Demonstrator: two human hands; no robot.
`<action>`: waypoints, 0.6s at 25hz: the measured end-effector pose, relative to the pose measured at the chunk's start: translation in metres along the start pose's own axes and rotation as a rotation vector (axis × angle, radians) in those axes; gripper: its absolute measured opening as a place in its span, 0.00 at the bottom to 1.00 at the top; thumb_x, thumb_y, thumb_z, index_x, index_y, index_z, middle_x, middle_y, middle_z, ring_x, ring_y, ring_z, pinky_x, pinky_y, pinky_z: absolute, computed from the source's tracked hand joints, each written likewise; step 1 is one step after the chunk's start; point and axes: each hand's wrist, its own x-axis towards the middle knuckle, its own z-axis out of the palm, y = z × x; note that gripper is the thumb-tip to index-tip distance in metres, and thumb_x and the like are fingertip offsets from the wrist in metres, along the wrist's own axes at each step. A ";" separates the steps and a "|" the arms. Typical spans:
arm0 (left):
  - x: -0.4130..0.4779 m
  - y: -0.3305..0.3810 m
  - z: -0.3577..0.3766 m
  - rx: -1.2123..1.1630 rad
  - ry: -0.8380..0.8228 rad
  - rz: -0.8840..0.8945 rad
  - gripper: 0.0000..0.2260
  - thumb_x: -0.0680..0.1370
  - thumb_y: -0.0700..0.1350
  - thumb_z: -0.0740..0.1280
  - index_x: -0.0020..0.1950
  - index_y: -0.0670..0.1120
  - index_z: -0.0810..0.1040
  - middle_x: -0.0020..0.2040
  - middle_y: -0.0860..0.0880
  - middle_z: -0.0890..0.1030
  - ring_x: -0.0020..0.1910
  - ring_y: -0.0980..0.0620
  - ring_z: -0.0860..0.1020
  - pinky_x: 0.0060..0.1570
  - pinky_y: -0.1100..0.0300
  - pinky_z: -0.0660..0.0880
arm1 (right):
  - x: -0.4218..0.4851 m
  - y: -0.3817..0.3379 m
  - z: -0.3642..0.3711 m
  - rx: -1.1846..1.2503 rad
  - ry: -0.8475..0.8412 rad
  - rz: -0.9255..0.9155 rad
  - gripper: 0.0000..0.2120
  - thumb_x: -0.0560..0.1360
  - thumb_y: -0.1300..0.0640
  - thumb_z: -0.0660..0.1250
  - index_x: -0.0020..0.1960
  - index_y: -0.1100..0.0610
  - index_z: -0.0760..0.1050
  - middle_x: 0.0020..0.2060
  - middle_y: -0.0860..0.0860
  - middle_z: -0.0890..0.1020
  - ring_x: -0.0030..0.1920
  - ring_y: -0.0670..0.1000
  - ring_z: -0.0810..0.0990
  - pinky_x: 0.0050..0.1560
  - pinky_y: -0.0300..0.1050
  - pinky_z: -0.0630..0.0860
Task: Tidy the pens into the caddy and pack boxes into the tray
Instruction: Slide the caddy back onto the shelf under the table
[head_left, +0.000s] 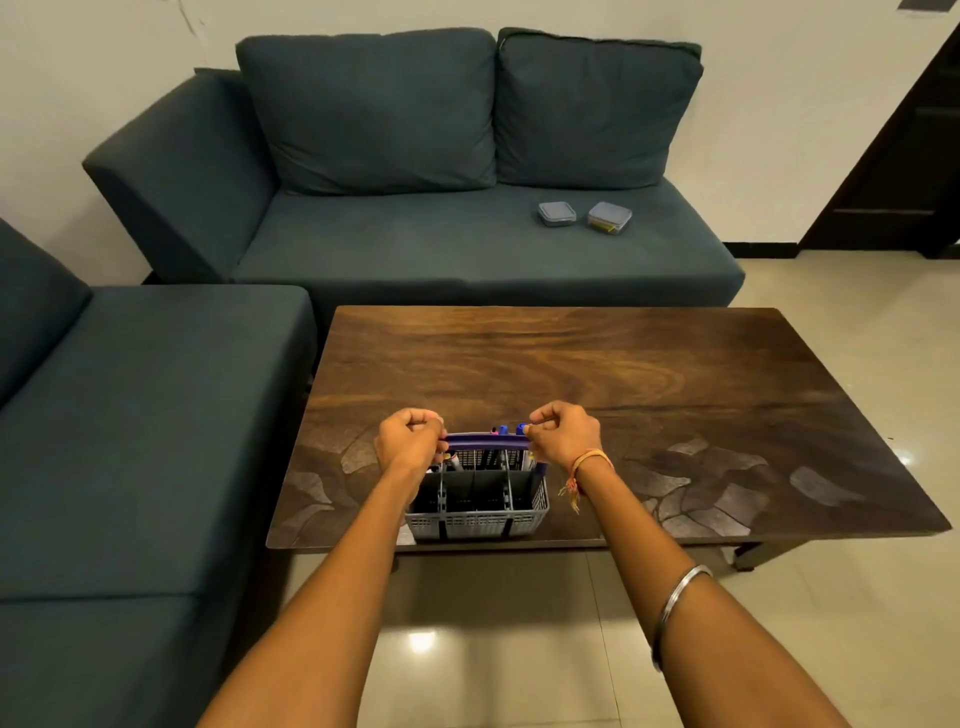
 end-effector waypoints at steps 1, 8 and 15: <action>-0.003 -0.004 -0.002 -0.006 0.036 -0.009 0.06 0.75 0.35 0.63 0.41 0.41 0.78 0.31 0.47 0.78 0.23 0.57 0.75 0.19 0.70 0.72 | -0.001 0.007 0.000 0.027 0.020 0.020 0.07 0.70 0.61 0.70 0.37 0.52 0.76 0.30 0.49 0.79 0.44 0.56 0.85 0.54 0.54 0.81; 0.035 -0.084 -0.011 0.350 0.226 -0.122 0.24 0.73 0.45 0.68 0.68 0.44 0.69 0.66 0.40 0.71 0.64 0.39 0.71 0.62 0.47 0.72 | 0.012 0.080 0.031 0.021 0.215 0.212 0.22 0.74 0.58 0.67 0.66 0.61 0.69 0.59 0.60 0.79 0.62 0.60 0.76 0.63 0.51 0.71; 0.065 -0.147 0.002 0.346 -0.088 -0.180 0.16 0.78 0.43 0.61 0.67 0.44 0.71 0.62 0.40 0.78 0.62 0.40 0.75 0.62 0.50 0.72 | 0.042 0.123 0.073 0.006 0.064 0.327 0.27 0.77 0.55 0.63 0.73 0.61 0.61 0.67 0.62 0.72 0.67 0.63 0.70 0.66 0.52 0.69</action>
